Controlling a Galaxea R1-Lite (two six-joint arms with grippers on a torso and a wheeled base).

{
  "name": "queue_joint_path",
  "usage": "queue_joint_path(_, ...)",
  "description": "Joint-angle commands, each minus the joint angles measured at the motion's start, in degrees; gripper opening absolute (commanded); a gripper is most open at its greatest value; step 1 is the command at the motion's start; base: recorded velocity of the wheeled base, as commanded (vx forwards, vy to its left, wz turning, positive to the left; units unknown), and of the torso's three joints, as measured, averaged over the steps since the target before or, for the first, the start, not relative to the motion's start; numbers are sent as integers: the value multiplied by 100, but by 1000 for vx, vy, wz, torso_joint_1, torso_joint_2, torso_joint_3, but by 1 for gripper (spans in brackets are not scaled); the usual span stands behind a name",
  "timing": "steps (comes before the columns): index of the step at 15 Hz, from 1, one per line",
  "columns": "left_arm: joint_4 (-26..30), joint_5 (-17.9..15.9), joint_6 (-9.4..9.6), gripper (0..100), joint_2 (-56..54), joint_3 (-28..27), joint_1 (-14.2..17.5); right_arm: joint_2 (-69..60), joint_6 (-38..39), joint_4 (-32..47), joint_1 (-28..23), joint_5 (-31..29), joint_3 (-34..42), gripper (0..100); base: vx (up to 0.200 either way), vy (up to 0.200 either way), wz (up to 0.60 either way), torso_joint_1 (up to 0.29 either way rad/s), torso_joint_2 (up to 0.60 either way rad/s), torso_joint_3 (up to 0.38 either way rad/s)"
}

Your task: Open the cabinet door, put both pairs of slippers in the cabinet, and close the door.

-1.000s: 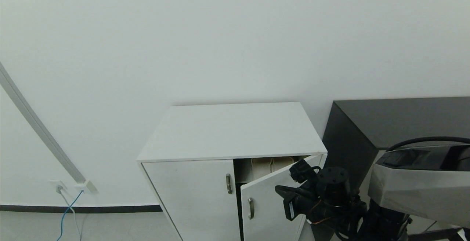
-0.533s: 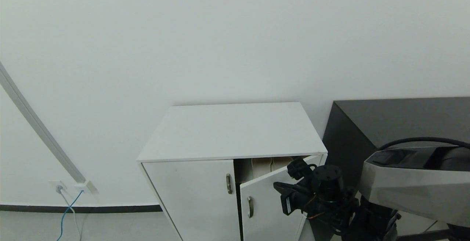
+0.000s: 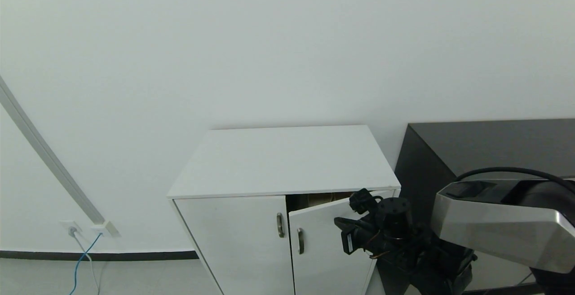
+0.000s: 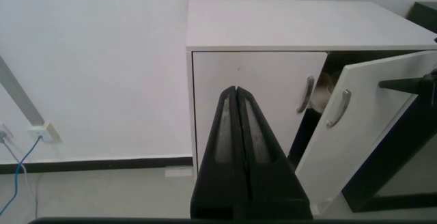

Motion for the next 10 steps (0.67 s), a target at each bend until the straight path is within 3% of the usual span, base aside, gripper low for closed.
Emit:
queue_joint_path(1, 2, 2, -2, 0, 4, 1, 0, 71, -1, -2, -53, 3, -102, 0, 0, 0, 0, 0, 0, 0)
queue_joint_path(10, 2, 2, 7, 0, 4, 1, 0, 151, -10, 7, -141, -14, -357, 0, 0, 0, 0, 0, 0, 0)
